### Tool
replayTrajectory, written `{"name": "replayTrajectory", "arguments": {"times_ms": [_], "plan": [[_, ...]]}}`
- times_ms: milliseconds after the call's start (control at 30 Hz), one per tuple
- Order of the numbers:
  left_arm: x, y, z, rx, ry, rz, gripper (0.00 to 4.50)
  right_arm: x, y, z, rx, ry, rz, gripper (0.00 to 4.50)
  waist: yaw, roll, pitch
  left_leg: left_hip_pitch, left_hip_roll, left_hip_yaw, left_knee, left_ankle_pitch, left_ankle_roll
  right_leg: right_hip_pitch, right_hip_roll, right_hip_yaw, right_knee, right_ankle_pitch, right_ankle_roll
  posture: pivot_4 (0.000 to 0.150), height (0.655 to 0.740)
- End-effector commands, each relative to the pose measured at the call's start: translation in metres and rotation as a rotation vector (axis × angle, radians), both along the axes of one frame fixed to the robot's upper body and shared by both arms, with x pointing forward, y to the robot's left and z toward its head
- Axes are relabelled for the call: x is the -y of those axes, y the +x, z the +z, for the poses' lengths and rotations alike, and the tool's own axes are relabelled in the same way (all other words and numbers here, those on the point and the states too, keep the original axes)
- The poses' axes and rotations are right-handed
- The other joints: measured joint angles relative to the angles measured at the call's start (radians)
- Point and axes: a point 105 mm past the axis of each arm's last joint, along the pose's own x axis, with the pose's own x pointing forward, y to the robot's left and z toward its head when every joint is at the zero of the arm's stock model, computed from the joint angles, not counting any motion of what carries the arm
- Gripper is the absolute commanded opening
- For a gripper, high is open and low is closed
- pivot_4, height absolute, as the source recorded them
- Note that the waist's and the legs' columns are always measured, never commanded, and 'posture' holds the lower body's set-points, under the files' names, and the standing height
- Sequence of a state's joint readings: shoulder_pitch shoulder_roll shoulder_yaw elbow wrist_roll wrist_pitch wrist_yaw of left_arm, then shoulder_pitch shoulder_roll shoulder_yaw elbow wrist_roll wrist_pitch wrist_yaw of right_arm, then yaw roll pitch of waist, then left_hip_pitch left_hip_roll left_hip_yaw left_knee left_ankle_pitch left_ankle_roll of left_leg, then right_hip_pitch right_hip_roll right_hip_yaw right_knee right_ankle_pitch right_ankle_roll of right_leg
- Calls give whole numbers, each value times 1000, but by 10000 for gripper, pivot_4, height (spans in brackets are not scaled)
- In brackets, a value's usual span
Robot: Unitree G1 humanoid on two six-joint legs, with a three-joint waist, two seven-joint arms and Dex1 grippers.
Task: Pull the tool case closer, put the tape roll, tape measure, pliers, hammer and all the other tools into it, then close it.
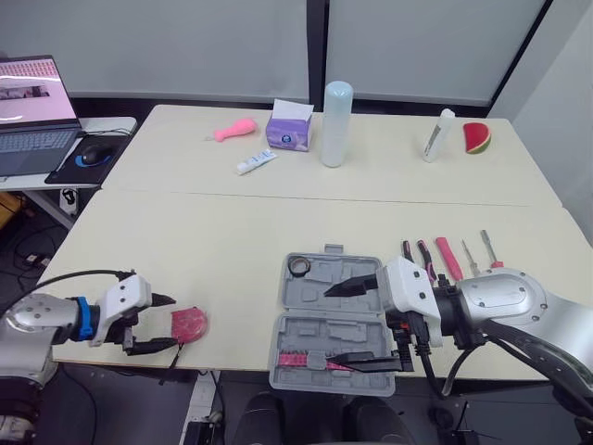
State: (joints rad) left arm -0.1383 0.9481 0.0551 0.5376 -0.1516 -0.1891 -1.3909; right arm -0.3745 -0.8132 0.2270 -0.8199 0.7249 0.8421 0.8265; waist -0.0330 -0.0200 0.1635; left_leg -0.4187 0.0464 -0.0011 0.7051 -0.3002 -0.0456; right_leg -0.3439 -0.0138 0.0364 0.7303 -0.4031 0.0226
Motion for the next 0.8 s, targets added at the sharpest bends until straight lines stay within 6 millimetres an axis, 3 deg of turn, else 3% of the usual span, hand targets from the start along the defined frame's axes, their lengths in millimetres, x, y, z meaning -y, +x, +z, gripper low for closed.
{"name": "replayTrajectory", "arguments": {"times_ms": [33, 533, 700, 800], "plan": [[0, 1, -4, 13, 20, -15, 44421, -3, -4, 5, 29, 4, 19, 45000, 0, 0, 0, 0, 0, 0, 0, 0, 0, 0, 0, 0, 0, 0, 0, 1500, 6921], [16, 7, -24, 35, 45, -46, 44421, 1, -5, 4, 26, -14, 12, 45000, 5, 1, -1, 1, -1, 0, 0, 0, 0, 1, -1, -1, 2, 0, 0, 1500, 6921], [12, 6, -25, 38, 74, -60, 33679, 2, -4, 2, 34, -17, 5, 45000, 5, 2, -1, 1, -1, 0, 0, 0, 0, 1, -1, -1, 2, 0, 0, 1500, 6921], [13, 6, -24, 44, 65, -64, 32354, 4, -3, 2, 44, -19, -5, 45000, 4, 2, -1, 1, -1, 0, 0, 0, 0, 1, -1, -1, 2, 0, 0, 1500, 6921]]}}
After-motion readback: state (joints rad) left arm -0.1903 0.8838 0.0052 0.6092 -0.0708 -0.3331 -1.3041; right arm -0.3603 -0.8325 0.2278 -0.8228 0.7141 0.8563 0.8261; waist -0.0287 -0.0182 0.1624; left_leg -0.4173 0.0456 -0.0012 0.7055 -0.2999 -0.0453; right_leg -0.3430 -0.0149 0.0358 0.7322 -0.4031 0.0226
